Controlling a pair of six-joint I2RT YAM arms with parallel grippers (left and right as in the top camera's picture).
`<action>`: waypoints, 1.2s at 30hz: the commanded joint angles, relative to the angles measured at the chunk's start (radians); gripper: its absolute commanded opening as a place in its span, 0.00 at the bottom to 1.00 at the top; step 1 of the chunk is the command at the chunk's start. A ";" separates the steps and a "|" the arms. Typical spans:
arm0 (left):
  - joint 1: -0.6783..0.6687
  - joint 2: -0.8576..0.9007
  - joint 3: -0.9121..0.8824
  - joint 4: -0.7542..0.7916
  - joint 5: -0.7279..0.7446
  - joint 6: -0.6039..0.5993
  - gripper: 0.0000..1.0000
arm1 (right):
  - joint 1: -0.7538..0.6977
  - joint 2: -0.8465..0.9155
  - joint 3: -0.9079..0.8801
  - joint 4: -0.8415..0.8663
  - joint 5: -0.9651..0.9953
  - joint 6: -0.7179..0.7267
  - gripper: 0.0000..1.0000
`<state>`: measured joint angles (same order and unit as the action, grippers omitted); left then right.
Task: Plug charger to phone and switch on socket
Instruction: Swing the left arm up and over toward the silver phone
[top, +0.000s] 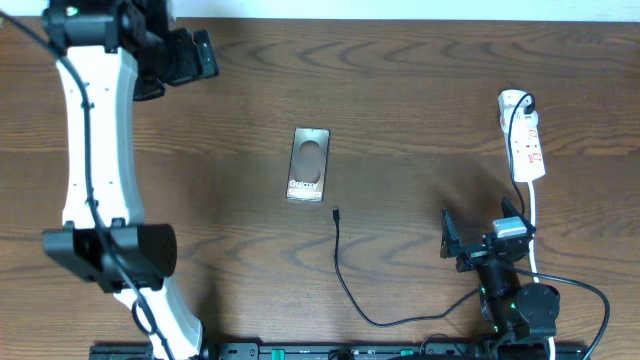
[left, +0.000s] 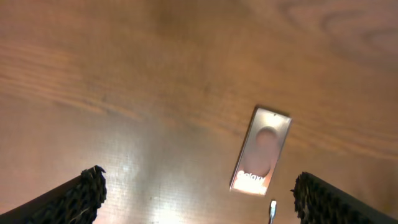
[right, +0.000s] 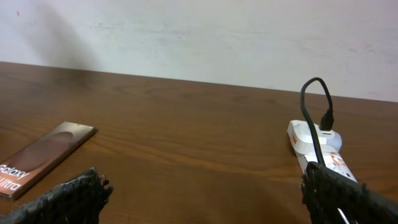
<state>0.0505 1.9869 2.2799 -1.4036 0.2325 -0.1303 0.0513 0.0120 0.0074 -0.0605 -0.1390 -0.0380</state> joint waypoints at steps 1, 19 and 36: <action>0.003 0.058 0.015 -0.049 0.008 0.002 0.99 | -0.005 -0.005 -0.002 -0.003 -0.006 -0.012 0.99; -0.040 0.190 -0.073 -0.090 0.011 -0.097 0.08 | -0.005 -0.005 -0.002 -0.003 -0.006 -0.012 0.99; -0.200 0.190 -0.443 0.205 0.001 -0.247 0.12 | -0.005 -0.005 -0.002 -0.003 -0.006 -0.012 0.99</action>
<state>-0.1108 2.1586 1.8931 -1.2308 0.2379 -0.3298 0.0513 0.0120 0.0074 -0.0605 -0.1390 -0.0380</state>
